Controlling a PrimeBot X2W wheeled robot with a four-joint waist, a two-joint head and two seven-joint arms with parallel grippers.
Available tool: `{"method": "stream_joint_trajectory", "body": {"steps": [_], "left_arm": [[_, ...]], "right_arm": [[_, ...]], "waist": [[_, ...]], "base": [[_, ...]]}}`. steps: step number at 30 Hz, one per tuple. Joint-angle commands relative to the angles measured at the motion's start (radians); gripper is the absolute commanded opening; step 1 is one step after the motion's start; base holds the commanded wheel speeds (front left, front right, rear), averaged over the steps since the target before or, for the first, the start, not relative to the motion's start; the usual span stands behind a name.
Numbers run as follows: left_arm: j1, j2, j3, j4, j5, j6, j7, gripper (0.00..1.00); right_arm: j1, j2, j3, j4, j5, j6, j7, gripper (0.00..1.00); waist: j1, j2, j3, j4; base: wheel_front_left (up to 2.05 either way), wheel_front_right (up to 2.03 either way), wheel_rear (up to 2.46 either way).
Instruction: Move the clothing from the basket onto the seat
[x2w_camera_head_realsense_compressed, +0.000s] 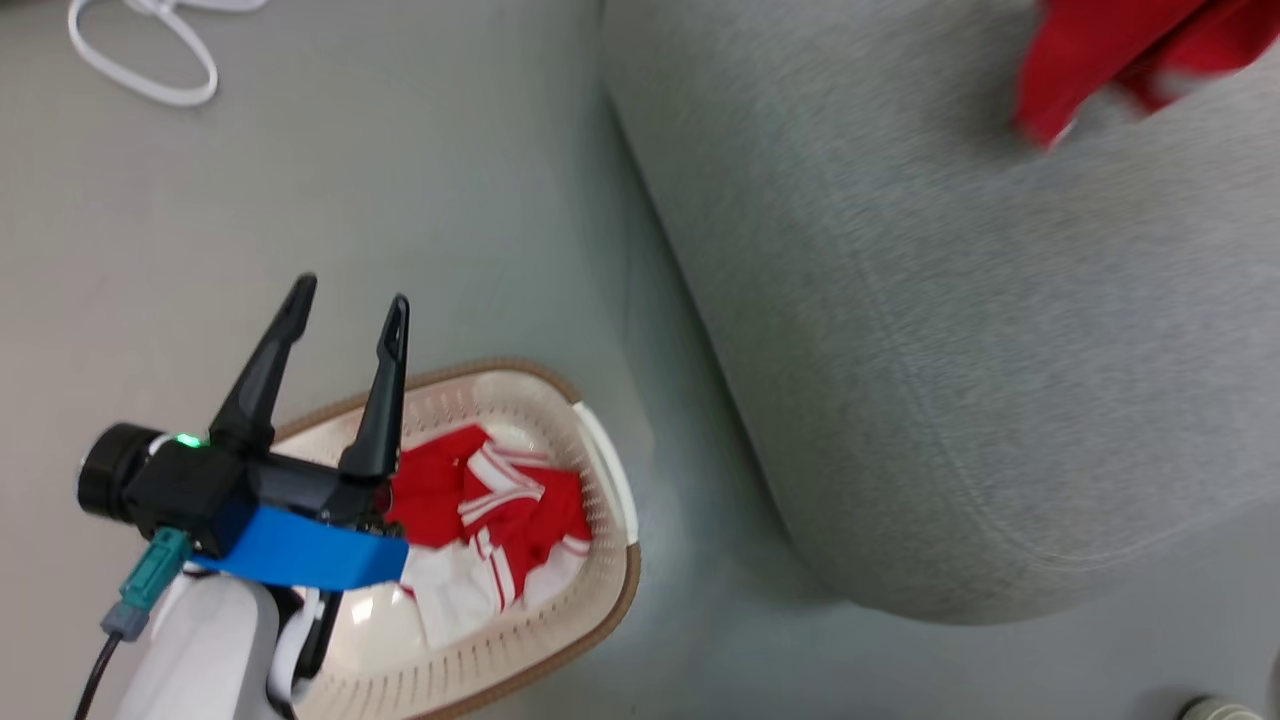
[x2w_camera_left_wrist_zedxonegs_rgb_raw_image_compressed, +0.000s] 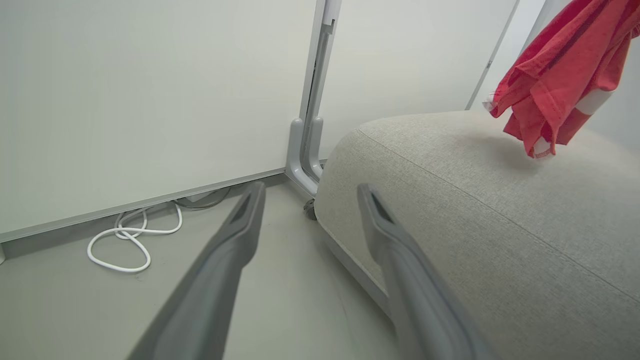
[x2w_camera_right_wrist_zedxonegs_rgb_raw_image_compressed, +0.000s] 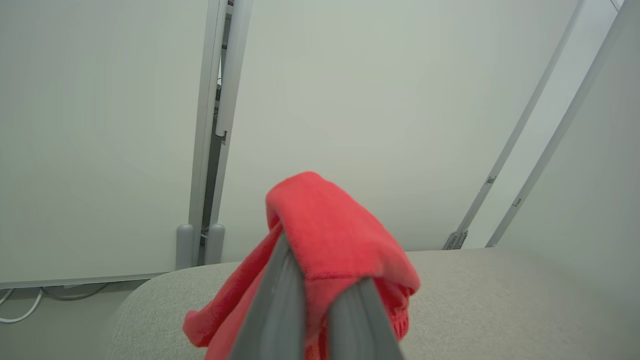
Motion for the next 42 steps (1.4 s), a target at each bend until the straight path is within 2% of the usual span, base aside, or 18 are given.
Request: {"method": "stream_joint_trajectory", "body": {"steps": [1, 8, 12, 13, 14, 19, 26, 30, 35, 42], "left_arm": [[-0.037, 0.010, -0.004, -0.017, 0.009, -0.005, -0.005, 1.00], [-0.100, 0.008, -0.040, -0.052, 0.025, -0.008, -0.005, 1.00], [-0.107, -0.003, -0.048, -0.042, 0.020, -0.008, -0.005, 1.00], [-0.107, -0.007, -0.047, -0.036, 0.018, -0.009, -0.005, 1.00], [-0.106, -0.013, -0.047, -0.031, 0.016, -0.009, -0.005, 1.00], [-0.081, -0.042, -0.038, -0.004, 0.005, -0.009, -0.005, 1.00], [0.014, -0.086, 0.022, 0.053, -0.022, -0.009, -0.005, 1.00], [0.078, -0.112, 0.070, 0.087, -0.033, -0.009, -0.005, 1.00], [0.162, -0.144, 0.142, 0.132, -0.046, -0.009, -0.005, 1.00], [0.255, -0.171, 0.202, 0.180, -0.040, -0.009, -0.005, 1.00]], "right_arm": [[-0.041, -0.024, -0.017, 0.019, 0.023, 0.000, 0.004, 0.00], [-0.133, -0.091, -0.125, 0.210, 0.031, 0.000, 0.047, 0.00], [-0.134, -0.088, -0.168, 0.313, -0.001, 0.000, 0.061, 0.00], [-0.129, -0.085, -0.177, 0.338, -0.009, 0.000, 0.068, 0.37], [-0.123, -0.082, -0.186, 0.360, -0.018, 0.000, 0.072, 1.00], [-0.076, -0.075, -0.208, 0.430, -0.070, 0.000, 0.039, 1.00], [0.055, 0.009, -0.191, 0.485, -0.107, 0.000, -0.021, 1.00], [0.156, 0.049, -0.123, 0.469, -0.123, 0.000, -0.061, 1.00], [0.316, 0.108, -0.008, 0.379, -0.121, 0.000, -0.121, 1.00], [0.570, 0.176, 0.126, 0.157, -0.091, 0.000, -0.168, 1.00]], "waist": [[-0.0003, 0.0000, 0.115, 0.094], [-0.0003, 0.0000, 0.221, 0.139], [-0.0003, 0.0000, 0.225, 0.157], [-0.0003, 0.0000, 0.219, 0.161], [-0.0003, 0.0000, 0.209, 0.164], [-0.0003, 0.0000, 0.120, 0.182], [-0.0003, 0.0000, -0.095, 0.168], [-0.0003, 0.0000, -0.217, 0.162], [-0.0003, 0.0000, -0.343, 0.168], [-0.0003, 0.0000, -0.452, 0.209]], "base": [[0.00, 0.00, 0.00], [0.00, 0.00, 0.00], [0.00, 0.00, 0.00], [0.00, 0.00, 0.00], [0.00, 0.00, 0.00], [0.00, 0.00, 0.00], [0.00, 0.00, 0.00], [0.00, 0.00, 0.00], [0.00, 0.00, 0.00], [0.00, 0.00, 0.00]]}}
